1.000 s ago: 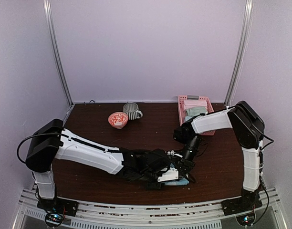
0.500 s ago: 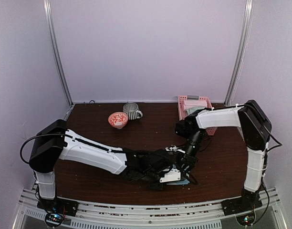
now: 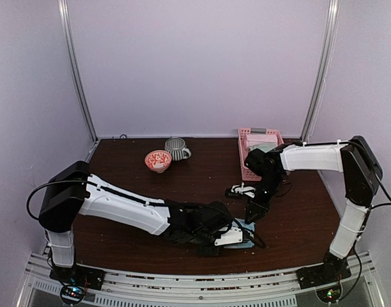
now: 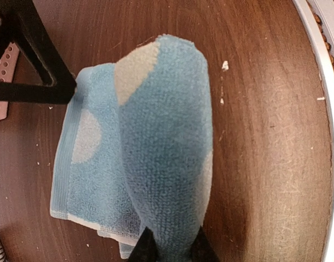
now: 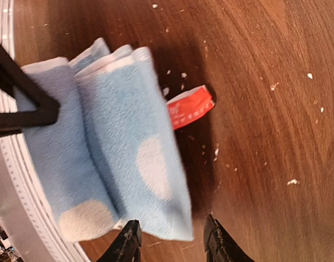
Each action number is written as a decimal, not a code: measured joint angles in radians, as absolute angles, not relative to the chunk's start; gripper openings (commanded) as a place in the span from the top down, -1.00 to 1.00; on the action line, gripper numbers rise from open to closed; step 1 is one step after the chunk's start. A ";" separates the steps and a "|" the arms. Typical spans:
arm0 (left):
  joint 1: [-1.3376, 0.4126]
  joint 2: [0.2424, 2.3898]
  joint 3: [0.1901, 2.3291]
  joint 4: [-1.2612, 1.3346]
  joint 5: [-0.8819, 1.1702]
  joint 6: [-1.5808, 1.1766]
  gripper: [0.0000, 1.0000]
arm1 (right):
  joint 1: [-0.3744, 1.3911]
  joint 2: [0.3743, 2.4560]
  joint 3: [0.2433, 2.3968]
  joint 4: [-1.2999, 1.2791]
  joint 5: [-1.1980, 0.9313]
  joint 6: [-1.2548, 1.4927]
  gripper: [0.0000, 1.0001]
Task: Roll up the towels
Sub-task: Roll the towel at the center of the board.
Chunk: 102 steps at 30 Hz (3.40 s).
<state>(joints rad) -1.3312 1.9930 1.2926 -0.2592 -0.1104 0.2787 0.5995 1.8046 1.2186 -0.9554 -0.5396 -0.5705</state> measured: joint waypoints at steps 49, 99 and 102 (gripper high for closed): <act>-1.138 2.094 1.397 -0.327 0.506 -0.029 0.81 | 0.430 1.619 1.707 -1.058 -0.651 -0.517 0.12; -0.997 1.765 1.052 -0.193 0.488 -0.250 0.08 | 1.028 1.589 0.904 -0.540 -0.213 -0.759 0.66; -1.000 1.620 0.949 -0.120 0.366 -0.249 0.08 | 0.966 1.661 1.001 -0.648 -0.323 -0.783 0.66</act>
